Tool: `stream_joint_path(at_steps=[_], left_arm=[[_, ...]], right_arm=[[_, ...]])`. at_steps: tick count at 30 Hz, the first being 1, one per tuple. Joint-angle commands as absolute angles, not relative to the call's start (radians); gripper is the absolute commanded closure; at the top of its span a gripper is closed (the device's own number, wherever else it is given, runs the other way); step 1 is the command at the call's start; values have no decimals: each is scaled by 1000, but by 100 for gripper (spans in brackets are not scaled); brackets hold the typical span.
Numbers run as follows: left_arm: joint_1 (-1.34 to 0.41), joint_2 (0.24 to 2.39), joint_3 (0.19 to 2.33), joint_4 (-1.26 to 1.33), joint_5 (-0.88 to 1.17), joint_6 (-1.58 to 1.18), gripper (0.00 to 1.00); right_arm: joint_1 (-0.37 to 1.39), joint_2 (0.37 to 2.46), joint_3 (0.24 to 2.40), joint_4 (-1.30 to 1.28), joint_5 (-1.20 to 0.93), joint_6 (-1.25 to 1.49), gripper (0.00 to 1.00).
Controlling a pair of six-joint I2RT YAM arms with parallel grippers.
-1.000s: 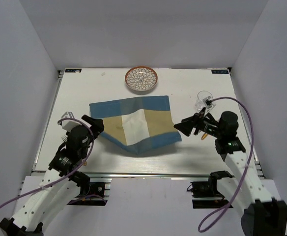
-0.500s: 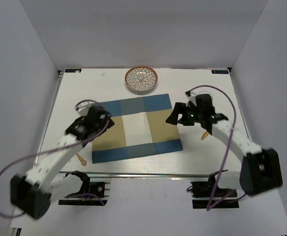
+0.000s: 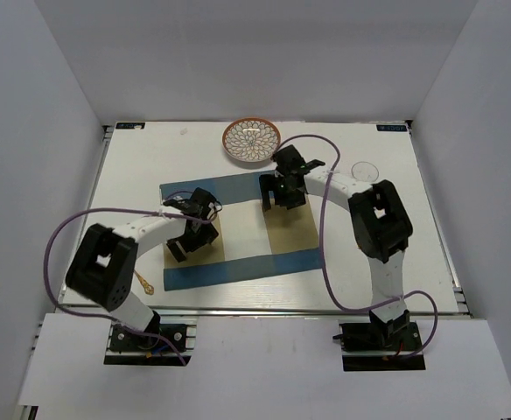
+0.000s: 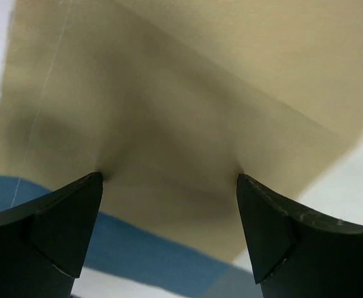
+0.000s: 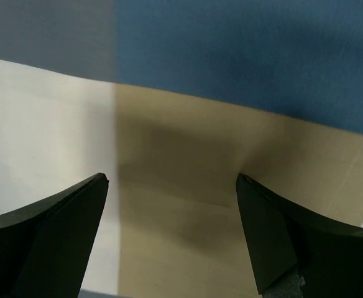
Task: Set the dinner table for one person
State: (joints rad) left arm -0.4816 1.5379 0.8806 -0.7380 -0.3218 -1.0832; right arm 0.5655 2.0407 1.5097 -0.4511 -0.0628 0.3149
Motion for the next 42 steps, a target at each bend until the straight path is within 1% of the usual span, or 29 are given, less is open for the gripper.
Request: stream_joint_path(at_steps=[1, 5, 8, 11, 14, 17, 23, 28, 31, 36, 41, 42], left_arm=[[-477, 1621, 919, -733, -319, -1091, 2], [-468, 1686, 910, -670, -301, -1066, 2], [-468, 1768, 975, -693, -321, -1055, 2], [-468, 1833, 1029, -719, -313, -1049, 2], [-468, 1832, 1023, -712, -298, -1058, 2], [-477, 1790, 994, -687, -279, -1069, 2], [-474, 1694, 985, -712, -295, -1065, 2], [-474, 1596, 1022, -755, -313, -1057, 2], [-474, 1537, 1034, -759, -305, -1052, 2], [-474, 1416, 1090, -796, -324, -1002, 2], [-474, 1260, 1083, -796, -318, -809, 2], [-474, 1187, 1065, -808, -322, -786, 2]], right_arm=[[571, 2086, 1516, -535, 63, 350, 11], [560, 2158, 1572, -581, 144, 368, 11], [534, 2181, 1598, -597, 190, 379, 11], [548, 2190, 1617, -598, 199, 368, 11], [542, 2204, 1660, -603, 176, 344, 11], [535, 2212, 1701, -624, 164, 342, 11], [532, 2154, 1729, -638, 147, 356, 11], [531, 2042, 1681, -525, 69, 373, 11], [514, 2019, 1712, -488, 29, 405, 11], [491, 2072, 1833, -440, -40, 454, 11], [427, 2238, 2052, -430, -58, 563, 11], [422, 2265, 2084, -428, -63, 574, 11]])
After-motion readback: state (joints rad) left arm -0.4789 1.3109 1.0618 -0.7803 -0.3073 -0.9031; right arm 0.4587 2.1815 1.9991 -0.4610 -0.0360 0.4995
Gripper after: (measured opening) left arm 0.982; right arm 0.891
